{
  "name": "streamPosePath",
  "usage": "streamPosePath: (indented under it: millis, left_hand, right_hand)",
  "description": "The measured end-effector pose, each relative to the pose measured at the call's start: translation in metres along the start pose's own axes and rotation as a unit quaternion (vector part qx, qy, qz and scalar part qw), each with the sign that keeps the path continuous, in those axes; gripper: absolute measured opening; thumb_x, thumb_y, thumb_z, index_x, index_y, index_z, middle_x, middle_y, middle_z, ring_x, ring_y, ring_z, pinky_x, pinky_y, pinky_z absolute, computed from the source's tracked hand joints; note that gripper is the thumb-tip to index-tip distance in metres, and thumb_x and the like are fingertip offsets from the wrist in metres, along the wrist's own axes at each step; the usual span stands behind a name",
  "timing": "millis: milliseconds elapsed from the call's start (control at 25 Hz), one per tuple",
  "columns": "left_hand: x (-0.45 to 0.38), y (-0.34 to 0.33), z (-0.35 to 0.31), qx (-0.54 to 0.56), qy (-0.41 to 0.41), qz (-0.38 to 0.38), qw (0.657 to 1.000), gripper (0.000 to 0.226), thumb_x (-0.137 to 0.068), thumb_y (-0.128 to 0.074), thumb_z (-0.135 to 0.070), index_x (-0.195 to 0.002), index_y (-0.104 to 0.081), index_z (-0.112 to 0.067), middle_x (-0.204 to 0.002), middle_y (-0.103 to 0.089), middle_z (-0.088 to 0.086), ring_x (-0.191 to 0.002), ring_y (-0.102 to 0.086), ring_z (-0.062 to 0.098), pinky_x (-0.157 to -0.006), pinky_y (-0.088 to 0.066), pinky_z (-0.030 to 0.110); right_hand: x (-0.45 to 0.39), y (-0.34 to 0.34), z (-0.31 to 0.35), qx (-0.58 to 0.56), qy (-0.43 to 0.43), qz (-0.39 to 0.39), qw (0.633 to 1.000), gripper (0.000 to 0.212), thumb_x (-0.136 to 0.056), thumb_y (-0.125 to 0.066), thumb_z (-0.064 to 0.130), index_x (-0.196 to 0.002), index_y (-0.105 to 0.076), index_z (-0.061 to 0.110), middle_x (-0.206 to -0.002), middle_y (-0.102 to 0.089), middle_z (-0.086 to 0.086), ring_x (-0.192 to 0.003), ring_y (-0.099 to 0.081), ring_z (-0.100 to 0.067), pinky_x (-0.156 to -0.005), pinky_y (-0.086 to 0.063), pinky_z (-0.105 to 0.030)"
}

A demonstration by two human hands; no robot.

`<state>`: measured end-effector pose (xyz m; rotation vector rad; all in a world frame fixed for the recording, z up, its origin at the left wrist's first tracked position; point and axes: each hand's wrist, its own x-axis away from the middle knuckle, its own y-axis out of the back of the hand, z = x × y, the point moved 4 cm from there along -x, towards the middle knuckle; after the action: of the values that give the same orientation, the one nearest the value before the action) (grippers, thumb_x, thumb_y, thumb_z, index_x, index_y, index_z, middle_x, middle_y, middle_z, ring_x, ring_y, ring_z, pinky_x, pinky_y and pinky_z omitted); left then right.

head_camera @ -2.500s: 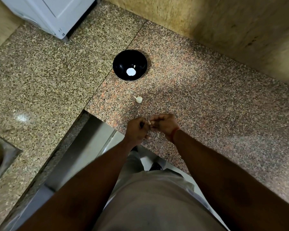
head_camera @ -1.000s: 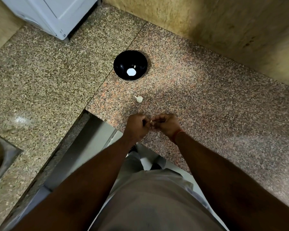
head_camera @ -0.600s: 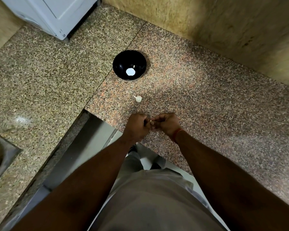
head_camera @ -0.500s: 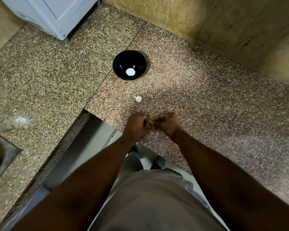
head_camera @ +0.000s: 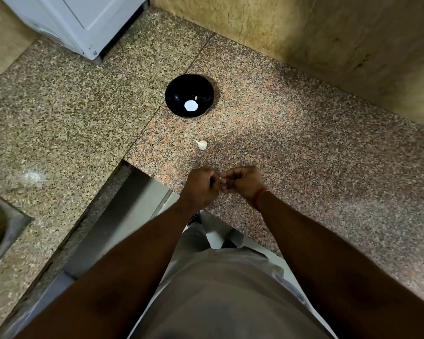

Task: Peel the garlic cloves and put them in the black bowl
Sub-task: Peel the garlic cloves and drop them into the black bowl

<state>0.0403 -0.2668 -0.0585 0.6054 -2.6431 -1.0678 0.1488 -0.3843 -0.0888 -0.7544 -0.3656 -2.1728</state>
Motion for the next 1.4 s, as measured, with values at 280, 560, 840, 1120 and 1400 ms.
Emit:
streamPosePath:
  millis: [280, 560, 840, 1120, 1400]
  left_hand:
    - [-0.003, 0.000, 0.000, -0.011, 0.033, -0.026, 0.999, 0.022, -0.082, -0.062, -0.019, -0.064, -0.055, -0.009, -0.064, -0.052, 0.008, -0.055, -0.048, 0.024, -0.050, -0.039, 0.036]
    - [-0.001, 0.003, -0.004, -0.013, 0.027, -0.031, 0.999, 0.026, -0.087, -0.061, -0.021, -0.066, -0.049, -0.012, -0.067, -0.047, 0.007, -0.058, -0.044, 0.022, -0.053, -0.029, 0.031]
    - [-0.002, 0.001, -0.002, -0.014, 0.038, -0.016, 0.999, 0.022, -0.084, -0.055, -0.027, -0.071, -0.053, -0.009, -0.069, -0.052, 0.010, -0.058, -0.047, 0.024, -0.052, -0.037, 0.036]
    - [-0.001, 0.002, 0.004, 0.083, 0.087, -0.017, 0.993, 0.017, -0.085, -0.067, -0.017, -0.070, -0.059, -0.018, -0.061, -0.055, -0.009, -0.052, -0.048, 0.004, -0.052, -0.038, 0.021]
    - [0.004, -0.003, 0.017, 0.285, 0.214, -0.002, 0.934, 0.026, -0.096, -0.065, -0.007, -0.070, -0.059, -0.005, -0.058, -0.055, 0.007, -0.044, -0.054, 0.024, -0.046, -0.052, 0.035]
  right_hand:
    - [0.003, -0.002, 0.008, -0.033, 0.009, -0.004, 0.999, 0.011, -0.084, -0.075, -0.008, -0.090, -0.077, 0.000, -0.091, -0.075, -0.025, -0.080, -0.070, -0.034, -0.085, -0.061, -0.056]
    - [0.002, -0.004, 0.008, -0.022, 0.009, -0.009, 1.000, 0.012, -0.084, -0.077, -0.005, -0.087, -0.078, 0.006, -0.090, -0.077, -0.021, -0.082, -0.072, -0.034, -0.085, -0.060, -0.058]
    - [0.004, -0.004, 0.009, -0.015, 0.016, 0.002, 1.000, 0.011, -0.086, -0.074, -0.006, -0.096, -0.075, -0.003, -0.094, -0.077, -0.021, -0.096, -0.073, -0.044, -0.086, -0.061, -0.057]
    - [0.003, -0.003, 0.016, -0.035, 0.011, 0.054, 0.998, 0.012, -0.090, -0.069, -0.008, -0.098, -0.073, 0.001, -0.092, -0.073, -0.020, -0.083, -0.071, -0.027, -0.077, -0.064, -0.045]
    - [0.005, -0.004, 0.019, -0.092, -0.007, 0.075, 0.993, 0.014, -0.093, -0.064, -0.009, -0.102, -0.072, 0.000, -0.085, -0.072, -0.012, -0.075, -0.069, -0.018, -0.075, -0.064, -0.040]
